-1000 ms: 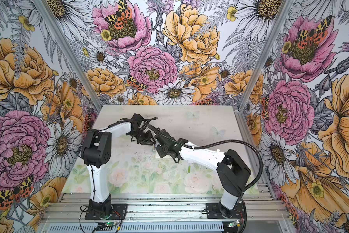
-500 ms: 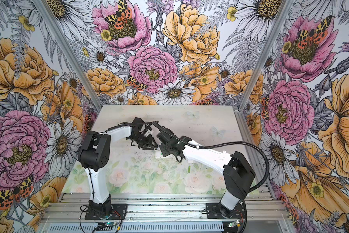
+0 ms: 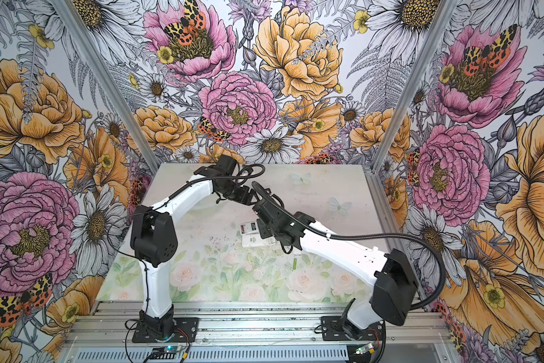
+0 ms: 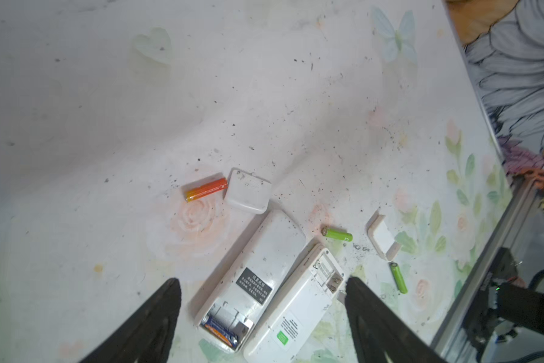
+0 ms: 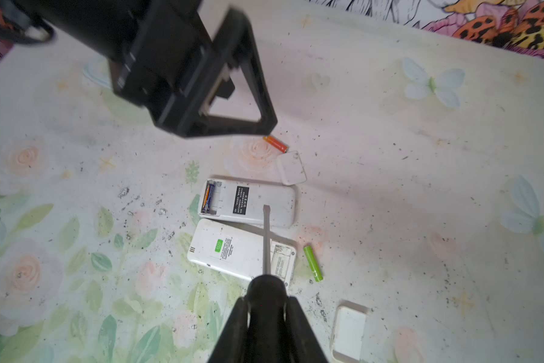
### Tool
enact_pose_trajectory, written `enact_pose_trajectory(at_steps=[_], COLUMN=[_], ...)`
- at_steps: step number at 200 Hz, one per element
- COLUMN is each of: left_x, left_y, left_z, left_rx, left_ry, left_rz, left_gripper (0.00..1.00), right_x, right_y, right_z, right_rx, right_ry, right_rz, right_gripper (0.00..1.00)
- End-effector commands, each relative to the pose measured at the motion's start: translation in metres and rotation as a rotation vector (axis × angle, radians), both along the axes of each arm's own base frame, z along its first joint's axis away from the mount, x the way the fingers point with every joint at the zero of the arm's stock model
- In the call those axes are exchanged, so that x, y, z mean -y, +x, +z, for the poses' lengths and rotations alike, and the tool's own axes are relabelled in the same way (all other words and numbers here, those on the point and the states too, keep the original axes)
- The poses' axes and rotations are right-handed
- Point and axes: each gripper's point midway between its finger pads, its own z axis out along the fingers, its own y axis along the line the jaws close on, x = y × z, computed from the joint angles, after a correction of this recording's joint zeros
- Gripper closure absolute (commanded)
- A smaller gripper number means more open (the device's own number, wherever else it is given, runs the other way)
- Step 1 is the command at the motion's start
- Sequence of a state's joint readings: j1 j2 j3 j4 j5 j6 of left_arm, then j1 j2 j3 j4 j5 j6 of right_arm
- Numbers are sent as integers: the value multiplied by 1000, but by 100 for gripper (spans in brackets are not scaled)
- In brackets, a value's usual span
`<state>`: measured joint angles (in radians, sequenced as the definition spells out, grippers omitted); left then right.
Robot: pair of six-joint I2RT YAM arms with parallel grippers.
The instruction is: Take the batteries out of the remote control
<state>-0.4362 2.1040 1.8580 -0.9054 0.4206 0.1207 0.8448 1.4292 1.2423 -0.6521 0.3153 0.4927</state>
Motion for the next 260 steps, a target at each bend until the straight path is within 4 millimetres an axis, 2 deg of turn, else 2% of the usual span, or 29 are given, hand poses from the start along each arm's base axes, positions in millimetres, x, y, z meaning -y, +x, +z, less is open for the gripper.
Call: enact_pose_trajectory(at_steps=[1, 15, 30, 63, 92, 118, 165, 199, 236, 260], left_x=[16, 29, 33, 27, 17, 18, -2, -1, -1, 6], left_y=[-21, -31, -33, -34, -37, -42, -58, -55, -42, -34], left_z=[-42, -56, -70, -79, -95, -96, -102, -106, -121, -121], left_rx=[-23, -29, -32, -29, -43, -49, -73, -55, -29, -17], left_ry=[116, 172, 229, 277, 340, 341, 393, 420, 481, 456], left_rz=[-189, -267, -294, -300, -309, -321, -330, -338, -308, -276], left_gripper=[15, 16, 15, 16, 16, 17, 15, 11, 11, 12], right_x=[34, 54, 60, 57, 53, 54, 53, 49, 46, 47], right_y=[0, 1, -1, 1, 0, 0, 1, 3, 5, 5], right_z=[20, 18, 21, 19, 15, 13, 7, 5, 7, 5], right_rx=[39, 24, 29, 17, 3, -2, -19, -28, -29, -33], right_ry=[55, 66, 69, 62, 55, 50, 41, 36, 47, 49], right_rz=[-104, -148, -153, -139, -121, -112, -101, -87, -85, -95], right_gripper=[100, 100, 100, 100, 100, 100, 100, 100, 100, 100])
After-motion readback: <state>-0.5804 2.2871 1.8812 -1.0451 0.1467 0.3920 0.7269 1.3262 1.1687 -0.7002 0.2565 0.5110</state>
